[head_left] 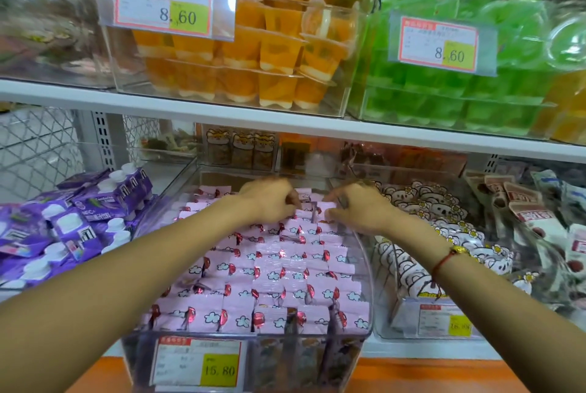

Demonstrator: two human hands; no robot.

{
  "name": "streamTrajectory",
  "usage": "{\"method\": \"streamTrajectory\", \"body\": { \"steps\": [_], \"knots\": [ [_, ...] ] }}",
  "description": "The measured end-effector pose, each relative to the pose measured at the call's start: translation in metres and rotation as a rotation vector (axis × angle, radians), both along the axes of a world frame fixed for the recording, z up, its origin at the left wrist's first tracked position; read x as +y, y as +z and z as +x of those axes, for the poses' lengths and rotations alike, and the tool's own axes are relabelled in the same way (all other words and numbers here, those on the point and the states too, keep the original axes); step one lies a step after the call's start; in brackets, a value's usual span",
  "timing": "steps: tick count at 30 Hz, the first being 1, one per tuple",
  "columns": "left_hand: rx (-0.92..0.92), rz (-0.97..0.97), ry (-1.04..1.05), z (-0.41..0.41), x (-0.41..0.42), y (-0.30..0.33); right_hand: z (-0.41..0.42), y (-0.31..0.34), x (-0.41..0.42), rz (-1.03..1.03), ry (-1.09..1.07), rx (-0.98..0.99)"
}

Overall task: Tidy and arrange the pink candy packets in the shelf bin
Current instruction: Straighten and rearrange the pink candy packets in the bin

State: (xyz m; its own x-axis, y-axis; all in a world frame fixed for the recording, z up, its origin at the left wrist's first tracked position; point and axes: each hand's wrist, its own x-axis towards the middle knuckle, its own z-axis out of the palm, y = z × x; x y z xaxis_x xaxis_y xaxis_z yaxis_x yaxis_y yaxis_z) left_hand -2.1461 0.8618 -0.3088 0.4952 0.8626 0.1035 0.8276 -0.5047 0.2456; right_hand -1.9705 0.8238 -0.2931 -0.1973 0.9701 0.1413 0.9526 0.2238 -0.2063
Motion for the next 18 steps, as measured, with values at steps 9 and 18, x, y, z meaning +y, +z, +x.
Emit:
{"method": "streamTrajectory", "body": {
  "steps": [9, 18],
  "knots": [
    [-0.242, 0.003, -0.188, 0.010, -0.014, -0.017, 0.007, -0.029, -0.062, 0.148, -0.044, 0.431],
    [0.174, 0.074, -0.165, 0.023, -0.003, -0.025, 0.012, -0.043, -0.081, 0.167, 0.040, 0.646]
  ]
}}
